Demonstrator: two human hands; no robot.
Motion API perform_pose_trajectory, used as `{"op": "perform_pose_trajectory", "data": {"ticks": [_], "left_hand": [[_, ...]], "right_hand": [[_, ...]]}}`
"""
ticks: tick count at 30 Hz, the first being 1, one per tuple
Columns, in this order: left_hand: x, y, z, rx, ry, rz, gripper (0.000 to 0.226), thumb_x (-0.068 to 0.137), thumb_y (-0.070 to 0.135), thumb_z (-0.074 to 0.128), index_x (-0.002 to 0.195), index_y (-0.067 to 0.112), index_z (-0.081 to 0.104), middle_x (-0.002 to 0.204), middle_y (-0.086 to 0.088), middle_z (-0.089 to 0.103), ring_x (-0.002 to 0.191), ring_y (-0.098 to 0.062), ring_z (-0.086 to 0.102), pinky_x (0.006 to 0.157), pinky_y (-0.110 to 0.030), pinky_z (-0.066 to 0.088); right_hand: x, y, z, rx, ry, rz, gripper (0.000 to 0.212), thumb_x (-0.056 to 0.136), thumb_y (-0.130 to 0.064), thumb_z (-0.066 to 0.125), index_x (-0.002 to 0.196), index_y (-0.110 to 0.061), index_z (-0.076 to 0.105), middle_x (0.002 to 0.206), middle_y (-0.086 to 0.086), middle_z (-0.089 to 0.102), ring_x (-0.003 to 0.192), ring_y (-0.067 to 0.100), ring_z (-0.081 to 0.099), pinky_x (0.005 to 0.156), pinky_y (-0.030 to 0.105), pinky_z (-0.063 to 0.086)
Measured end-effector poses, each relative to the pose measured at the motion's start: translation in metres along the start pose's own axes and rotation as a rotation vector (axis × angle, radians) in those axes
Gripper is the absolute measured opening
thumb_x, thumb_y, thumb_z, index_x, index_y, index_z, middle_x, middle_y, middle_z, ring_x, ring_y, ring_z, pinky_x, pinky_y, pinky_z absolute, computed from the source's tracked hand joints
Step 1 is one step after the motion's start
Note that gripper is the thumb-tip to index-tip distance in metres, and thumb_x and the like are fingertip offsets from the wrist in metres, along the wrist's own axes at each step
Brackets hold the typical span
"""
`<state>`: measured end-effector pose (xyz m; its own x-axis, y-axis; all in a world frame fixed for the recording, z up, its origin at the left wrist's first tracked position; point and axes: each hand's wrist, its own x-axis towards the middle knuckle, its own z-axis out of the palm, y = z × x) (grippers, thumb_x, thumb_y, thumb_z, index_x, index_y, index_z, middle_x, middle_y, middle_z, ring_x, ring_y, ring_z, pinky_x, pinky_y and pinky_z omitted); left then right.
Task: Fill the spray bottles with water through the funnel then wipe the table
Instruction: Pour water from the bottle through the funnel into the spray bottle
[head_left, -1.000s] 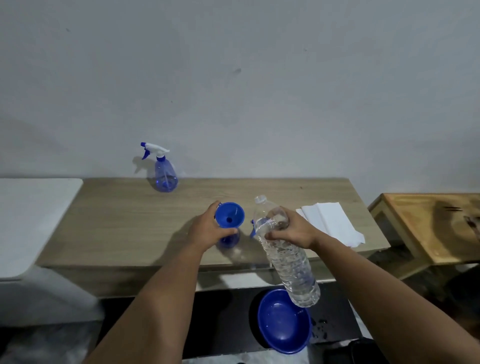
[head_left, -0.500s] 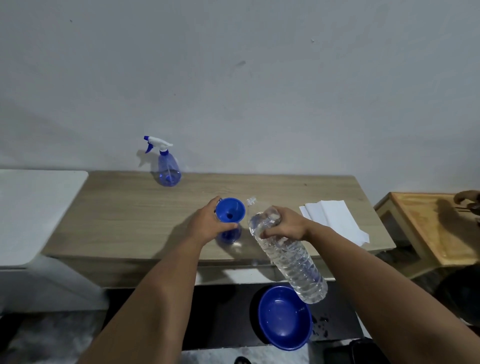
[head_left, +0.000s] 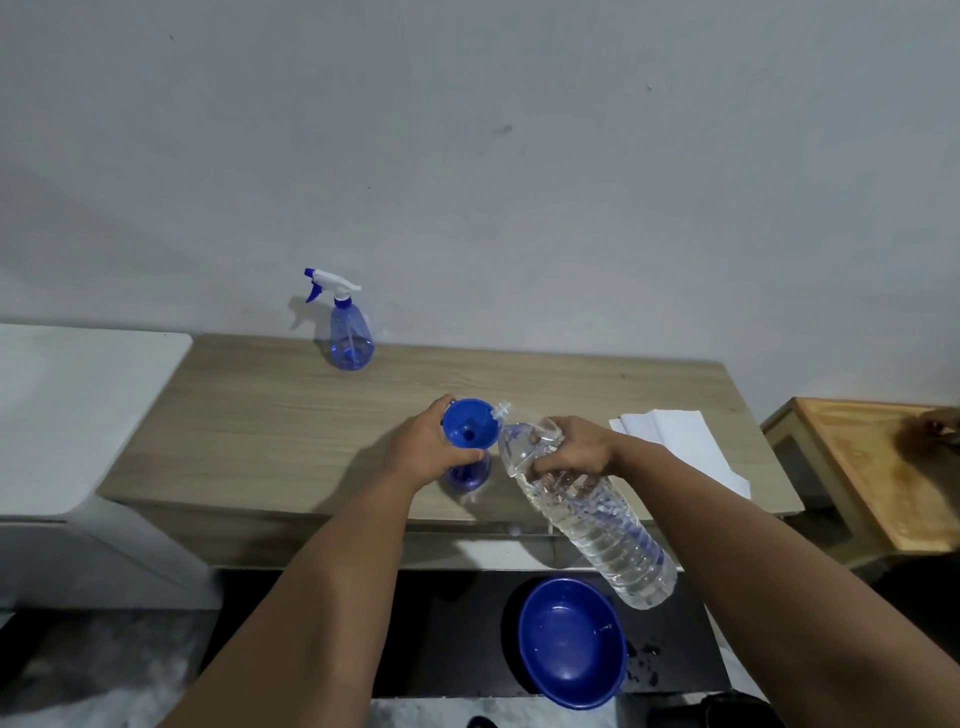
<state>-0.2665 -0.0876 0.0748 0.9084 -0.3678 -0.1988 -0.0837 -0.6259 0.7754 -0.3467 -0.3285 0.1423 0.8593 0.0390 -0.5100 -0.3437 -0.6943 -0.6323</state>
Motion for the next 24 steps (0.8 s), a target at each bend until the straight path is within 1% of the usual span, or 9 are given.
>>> {"op": "perform_pose_trajectory", "data": {"ticks": [3,5,8,10,13,16,19,21,24], "left_hand": [[-0.001,0.002,-0.001,0.009,-0.002,-0.004,0.123,0.042,0.069,0.079,0.152,0.034,0.038,0.133,0.008,0.065,0.120,-0.017,0.062,0.103,-0.042,0.052],[-0.001,0.002,-0.001,0.010,0.000,-0.008,0.122,0.042,0.069,0.080,0.152,0.035,0.038,0.133,0.009,0.065,0.120,-0.017,0.062,0.103,-0.042,0.053],[-0.001,0.001,-0.001,0.007,-0.006,-0.013,0.121,0.044,0.068,0.082,0.152,0.036,0.037,0.132,0.009,0.066,0.120,-0.016,0.062,0.102,-0.041,0.053],[-0.002,0.001,-0.001,0.010,-0.007,-0.013,0.122,0.044,0.068,0.081,0.152,0.035,0.035,0.133,0.008,0.065,0.121,-0.017,0.062,0.103,-0.042,0.053],[-0.003,0.002,-0.001,0.017,-0.008,-0.015,0.122,0.045,0.068,0.081,0.152,0.035,0.035,0.135,0.007,0.065,0.122,-0.018,0.061,0.103,-0.043,0.052],[-0.002,0.002,-0.001,0.014,-0.010,-0.016,0.122,0.044,0.069,0.081,0.153,0.035,0.035,0.136,0.007,0.064,0.123,-0.019,0.061,0.103,-0.044,0.052],[-0.002,0.002,-0.001,0.011,-0.006,-0.017,0.119,0.045,0.066,0.082,0.151,0.036,0.036,0.132,0.008,0.065,0.121,-0.018,0.062,0.102,-0.044,0.052],[-0.003,0.003,-0.001,0.011,-0.005,-0.016,0.118,0.046,0.065,0.083,0.150,0.036,0.037,0.132,0.008,0.066,0.120,-0.018,0.063,0.102,-0.043,0.053],[-0.004,0.004,-0.001,0.022,0.002,-0.007,0.113,0.048,0.064,0.084,0.148,0.038,0.038,0.127,0.010,0.067,0.116,-0.018,0.064,0.099,-0.043,0.054]], "right_hand": [[0.002,-0.002,0.000,-0.015,-0.029,0.020,0.042,0.082,-0.018,0.087,0.117,-0.014,0.065,0.111,0.014,0.076,0.094,0.028,0.075,0.088,0.043,0.063],[0.003,-0.004,-0.001,-0.036,-0.043,0.017,0.038,0.083,-0.020,0.086,0.115,-0.014,0.066,0.111,0.015,0.075,0.089,0.024,0.074,0.086,0.042,0.063],[0.002,-0.006,-0.003,-0.060,-0.060,0.012,0.030,0.084,-0.021,0.085,0.108,-0.017,0.067,0.100,0.007,0.074,0.080,0.018,0.073,0.074,0.033,0.063],[0.003,-0.006,-0.003,-0.067,-0.063,0.031,0.033,0.083,-0.021,0.085,0.109,-0.015,0.066,0.096,0.004,0.074,0.077,0.016,0.073,0.066,0.027,0.061],[0.007,-0.006,-0.004,-0.063,-0.090,0.038,0.032,0.082,-0.023,0.086,0.108,-0.015,0.069,0.099,0.007,0.075,0.080,0.019,0.073,0.070,0.031,0.061],[0.006,-0.009,-0.005,-0.052,-0.111,0.030,0.025,0.086,-0.017,0.083,0.107,-0.015,0.069,0.104,0.010,0.073,0.086,0.022,0.071,0.073,0.032,0.062],[0.005,-0.012,-0.005,-0.055,-0.109,0.031,0.026,0.086,-0.016,0.082,0.108,-0.014,0.069,0.111,0.016,0.072,0.089,0.024,0.070,0.078,0.035,0.062],[0.006,-0.012,-0.004,-0.069,-0.116,0.027,0.022,0.085,-0.017,0.083,0.102,-0.017,0.069,0.105,0.012,0.072,0.087,0.024,0.069,0.079,0.037,0.062],[0.007,-0.012,-0.004,-0.055,-0.134,0.033,0.021,0.086,-0.016,0.082,0.103,-0.016,0.070,0.101,0.009,0.071,0.086,0.024,0.069,0.077,0.035,0.061]]}}
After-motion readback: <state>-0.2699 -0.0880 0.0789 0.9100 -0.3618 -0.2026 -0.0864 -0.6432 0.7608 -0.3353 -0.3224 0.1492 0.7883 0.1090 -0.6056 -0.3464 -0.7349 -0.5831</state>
